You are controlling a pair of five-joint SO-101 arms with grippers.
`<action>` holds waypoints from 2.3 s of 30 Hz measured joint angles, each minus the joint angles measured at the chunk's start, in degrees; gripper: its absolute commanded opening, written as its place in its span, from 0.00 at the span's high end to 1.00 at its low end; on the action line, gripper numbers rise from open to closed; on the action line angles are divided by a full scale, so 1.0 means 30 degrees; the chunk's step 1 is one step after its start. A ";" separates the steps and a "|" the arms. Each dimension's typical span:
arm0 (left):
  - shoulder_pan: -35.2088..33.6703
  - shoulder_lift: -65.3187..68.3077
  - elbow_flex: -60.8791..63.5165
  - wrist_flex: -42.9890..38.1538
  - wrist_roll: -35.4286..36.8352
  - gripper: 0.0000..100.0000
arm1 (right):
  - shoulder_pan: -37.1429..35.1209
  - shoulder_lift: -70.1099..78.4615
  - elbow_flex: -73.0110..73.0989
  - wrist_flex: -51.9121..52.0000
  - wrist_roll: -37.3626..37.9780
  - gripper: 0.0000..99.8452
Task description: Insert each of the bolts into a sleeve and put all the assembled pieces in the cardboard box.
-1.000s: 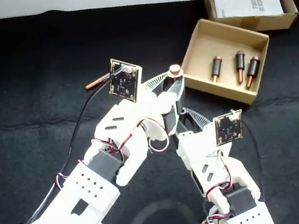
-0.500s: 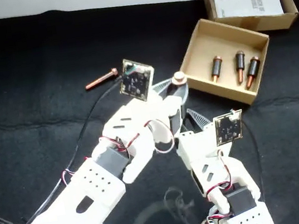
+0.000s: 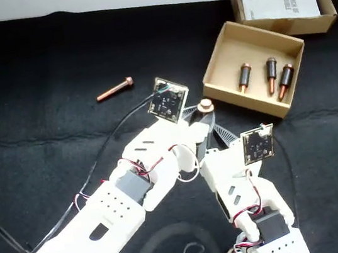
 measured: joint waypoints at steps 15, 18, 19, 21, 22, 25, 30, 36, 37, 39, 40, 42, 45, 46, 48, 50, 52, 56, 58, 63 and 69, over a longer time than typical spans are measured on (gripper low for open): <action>0.0381 -0.0615 -0.3136 1.0051 -0.0264 0.73 | -0.0059 0.0000 0.0029 0.0029 0.0000 0.99; 0.0410 -0.0674 -0.4190 1.1751 -0.0264 0.74 | 0.0029 0.0029 0.0059 0.0029 0.0000 0.99; 0.0440 -0.0850 -0.4659 1.2308 -0.0264 0.74 | 0.0117 0.0059 0.0059 0.0029 0.0000 0.99; 0.0440 -0.1319 -0.5451 1.3363 -0.0264 0.76 | 0.0059 0.0029 0.0059 0.0029 0.0000 0.99; 0.0440 -0.1729 -0.5832 1.3773 -0.0322 0.77 | 0.0176 0.0029 0.0059 0.0029 0.0000 0.99; 0.0557 -0.3106 -0.6769 1.4711 -0.0322 0.79 | 0.0469 0.0029 0.0059 0.0029 0.0000 0.99; 0.0557 -0.6125 -0.8293 1.6645 -0.0322 0.85 | 0.0586 0.0029 0.0059 0.0029 0.0000 0.99; 0.0352 -0.9788 -0.9465 1.8637 -0.0352 0.99 | 0.0527 0.0029 0.0059 0.0029 0.0000 0.99; -0.0088 -1.0403 -0.9465 1.8784 -0.0352 0.98 | 0.0527 0.0029 0.0059 0.0176 0.0000 0.99; -0.1114 -1.1282 -0.9495 1.8960 -0.0352 0.99 | 0.0850 0.0029 0.0059 0.0908 0.0000 0.99; -0.1641 -1.1692 -0.9495 1.9077 -0.0352 0.99 | 0.1172 0.0029 0.0059 0.1289 0.0000 0.99; -0.2960 -1.2454 -0.9495 1.9458 -0.0352 0.99 | 0.2110 0.0029 0.0059 0.1993 0.0000 0.99; -0.5216 -1.3333 -0.9436 2.0396 -0.0352 0.99 | 0.3751 0.0029 0.0059 0.3370 0.0000 0.99; -0.6066 -1.3626 -0.9289 2.0747 -0.0352 0.99 | 0.4190 0.0029 0.0000 0.3810 0.0000 0.99; -0.7795 -1.4212 -0.8586 2.1421 -0.0352 0.99 | 0.4689 0.0029 -0.0498 0.4513 0.0498 0.99; -0.9495 -1.4857 -0.7531 2.1832 -0.0352 0.99 | 0.4806 0.0029 -0.1143 0.4718 0.1377 0.99; -1.1018 -1.5678 -0.6095 2.1919 -0.0352 0.99 | 0.4864 0.0000 -0.1963 0.4806 0.2198 0.99; -1.3216 -1.7729 -0.2667 2.1919 -0.0352 0.99 | 0.5275 0.0000 -0.3136 0.4806 0.3429 0.99; -1.3656 -1.8784 -0.0469 2.1919 -0.0352 0.99 | 0.5714 0.0000 -0.3575 0.4806 0.3780 0.99; -1.4974 -2.1656 0.4103 2.1187 -0.0352 0.99 | 0.6886 0.0000 -0.5011 0.4835 0.4806 0.99; -1.5941 -2.1802 0.8234 1.8081 -0.0322 0.99 | 0.7971 0.2637 -0.7443 0.4835 0.5597 0.99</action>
